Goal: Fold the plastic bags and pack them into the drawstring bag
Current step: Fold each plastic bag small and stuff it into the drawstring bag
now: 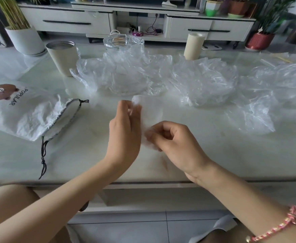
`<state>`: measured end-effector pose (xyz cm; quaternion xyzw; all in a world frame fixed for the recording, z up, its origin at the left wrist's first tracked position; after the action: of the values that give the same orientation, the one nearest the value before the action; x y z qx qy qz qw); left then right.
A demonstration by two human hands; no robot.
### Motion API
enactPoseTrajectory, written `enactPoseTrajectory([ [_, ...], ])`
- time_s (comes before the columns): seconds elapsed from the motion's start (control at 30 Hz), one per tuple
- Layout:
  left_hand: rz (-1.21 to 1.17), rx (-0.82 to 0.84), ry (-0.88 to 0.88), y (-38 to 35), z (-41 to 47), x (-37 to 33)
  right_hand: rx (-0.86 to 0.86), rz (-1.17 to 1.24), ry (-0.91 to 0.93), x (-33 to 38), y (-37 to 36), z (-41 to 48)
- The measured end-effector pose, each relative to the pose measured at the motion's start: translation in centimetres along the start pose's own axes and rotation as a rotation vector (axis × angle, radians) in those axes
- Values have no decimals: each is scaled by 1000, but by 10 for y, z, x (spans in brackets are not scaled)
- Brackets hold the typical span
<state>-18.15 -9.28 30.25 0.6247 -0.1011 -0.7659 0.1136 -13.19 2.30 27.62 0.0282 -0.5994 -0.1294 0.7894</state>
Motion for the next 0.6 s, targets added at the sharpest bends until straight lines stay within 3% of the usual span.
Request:
enactPoseTrajectory([
  [0.23, -126, 96, 163, -8, 9, 16, 46, -120, 140, 12, 1, 5],
  [0.43, -281, 317, 438, -29, 1, 39, 22, -120, 54, -4, 5, 5],
  [0.6, -101, 266, 207, -25, -7, 19, -6, -143, 17, -8, 3, 7],
])
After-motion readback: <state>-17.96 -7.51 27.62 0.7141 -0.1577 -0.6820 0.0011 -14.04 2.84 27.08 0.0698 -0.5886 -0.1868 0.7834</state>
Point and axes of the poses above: each hand's wrist, its own z-axis towards the middle knuckle, its own y-axis out of the back of the hand, x = y × z, the point moved 10 cm from there along z, towards the middle knuckle, and after that the axes turned 13 degrees about y, right-handed, at the moved point
